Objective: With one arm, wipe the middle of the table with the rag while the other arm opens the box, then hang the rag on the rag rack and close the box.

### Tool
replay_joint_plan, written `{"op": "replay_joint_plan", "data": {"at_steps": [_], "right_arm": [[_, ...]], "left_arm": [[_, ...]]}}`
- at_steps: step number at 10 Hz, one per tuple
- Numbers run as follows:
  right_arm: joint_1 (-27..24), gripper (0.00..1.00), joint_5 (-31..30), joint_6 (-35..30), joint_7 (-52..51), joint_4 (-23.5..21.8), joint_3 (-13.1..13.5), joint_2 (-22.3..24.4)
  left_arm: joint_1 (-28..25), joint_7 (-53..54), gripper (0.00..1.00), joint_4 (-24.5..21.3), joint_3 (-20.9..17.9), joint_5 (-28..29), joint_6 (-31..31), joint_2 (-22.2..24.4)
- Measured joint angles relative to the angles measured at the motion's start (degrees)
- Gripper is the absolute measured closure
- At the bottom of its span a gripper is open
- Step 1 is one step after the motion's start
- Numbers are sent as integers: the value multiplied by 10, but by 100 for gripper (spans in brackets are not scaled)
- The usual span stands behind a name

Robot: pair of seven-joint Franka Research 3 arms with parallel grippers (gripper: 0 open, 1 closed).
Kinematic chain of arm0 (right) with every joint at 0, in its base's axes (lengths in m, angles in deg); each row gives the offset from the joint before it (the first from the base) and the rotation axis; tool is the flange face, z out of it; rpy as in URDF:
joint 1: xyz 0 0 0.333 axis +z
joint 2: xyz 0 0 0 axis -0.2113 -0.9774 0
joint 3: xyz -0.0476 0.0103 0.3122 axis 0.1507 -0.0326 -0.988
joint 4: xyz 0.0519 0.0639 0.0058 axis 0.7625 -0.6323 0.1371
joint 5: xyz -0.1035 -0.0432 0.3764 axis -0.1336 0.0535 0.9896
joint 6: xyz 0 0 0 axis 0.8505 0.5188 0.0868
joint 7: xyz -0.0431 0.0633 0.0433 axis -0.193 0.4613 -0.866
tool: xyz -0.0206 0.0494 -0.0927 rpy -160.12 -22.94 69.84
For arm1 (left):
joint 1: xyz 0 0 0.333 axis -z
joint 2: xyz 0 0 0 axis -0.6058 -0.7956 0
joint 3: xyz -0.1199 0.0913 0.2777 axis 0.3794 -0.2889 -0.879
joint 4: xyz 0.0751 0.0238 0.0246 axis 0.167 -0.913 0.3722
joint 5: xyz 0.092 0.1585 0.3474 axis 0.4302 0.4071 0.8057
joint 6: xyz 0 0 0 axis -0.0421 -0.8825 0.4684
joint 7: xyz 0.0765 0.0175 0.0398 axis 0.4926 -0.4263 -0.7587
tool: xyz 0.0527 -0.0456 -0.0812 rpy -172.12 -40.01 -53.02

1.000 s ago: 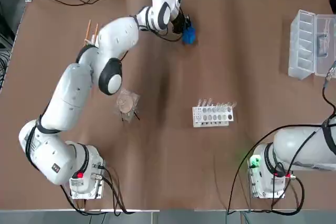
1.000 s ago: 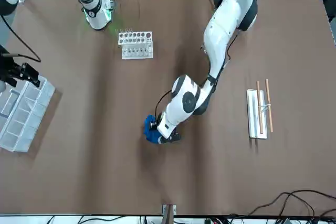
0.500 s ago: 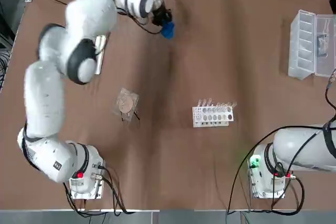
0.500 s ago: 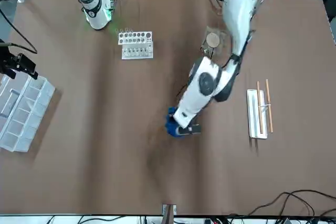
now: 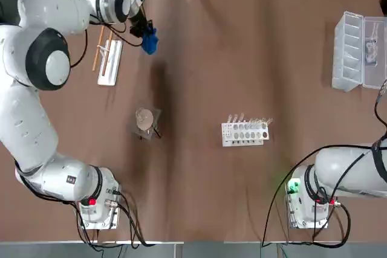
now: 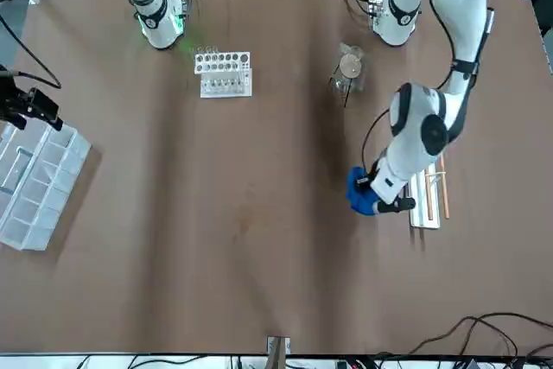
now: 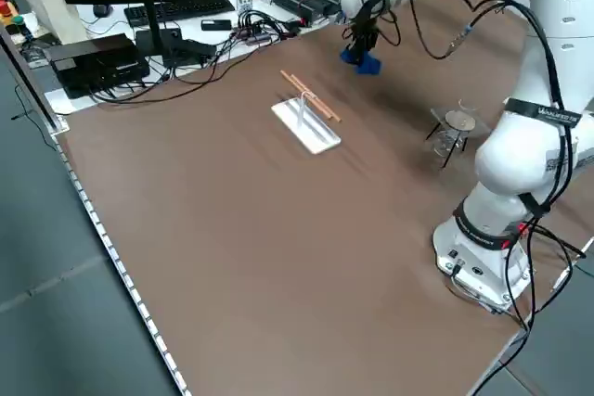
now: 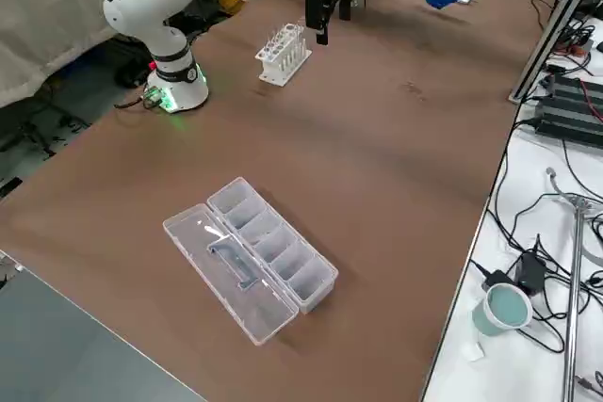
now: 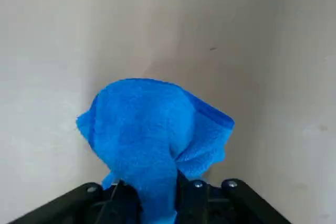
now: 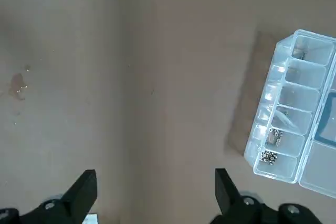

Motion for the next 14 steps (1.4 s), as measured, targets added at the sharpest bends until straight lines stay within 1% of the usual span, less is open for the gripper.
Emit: {"op": "replay_joint_plan", "data": {"at_steps": [1,2,3,4,5,6,7,9,10,11,12,14], "right_arm": [[0,1,0,0,0,0,0,0],[0,1,0,-1,0,-1,0,0],[0,1,0,-1,0,-1,0,0],[0,1,0,-1,0,-1,0,0],[0,1,0,-1,0,-1,0,0],[0,1,0,-1,0,-1,0,0],[0,1,0,-1,0,-1,0,0],[0,1,0,-1,0,-1,1,0],[0,1,0,-1,0,-1,1,0],[0,1,0,-1,0,-1,1,0],[0,1,0,-1,0,-1,1,0],[0,1,0,-1,0,-1,1,0]], "left_arm": [[1,6,81,9,1,0,0,-11],[12,3,79,38,4,0,0,-31],[28,-12,80,76,5,0,-2,-57],[38,-21,81,100,5,0,-8,-78],[39,-22,81,103,5,0,-9,-90],[31,-19,84,104,4,0,-22,-93],[16,-17,85,107,1,0,-60,-82],[-57,13,85,107,0,6,-158,-18],[-90,39,85,100,-1,29,-179,8],[-117,57,85,92,0,57,-184,21],[-133,76,85,88,-1,71,-185,22],[-149,97,82,87,-1,85,-183,15]]}}
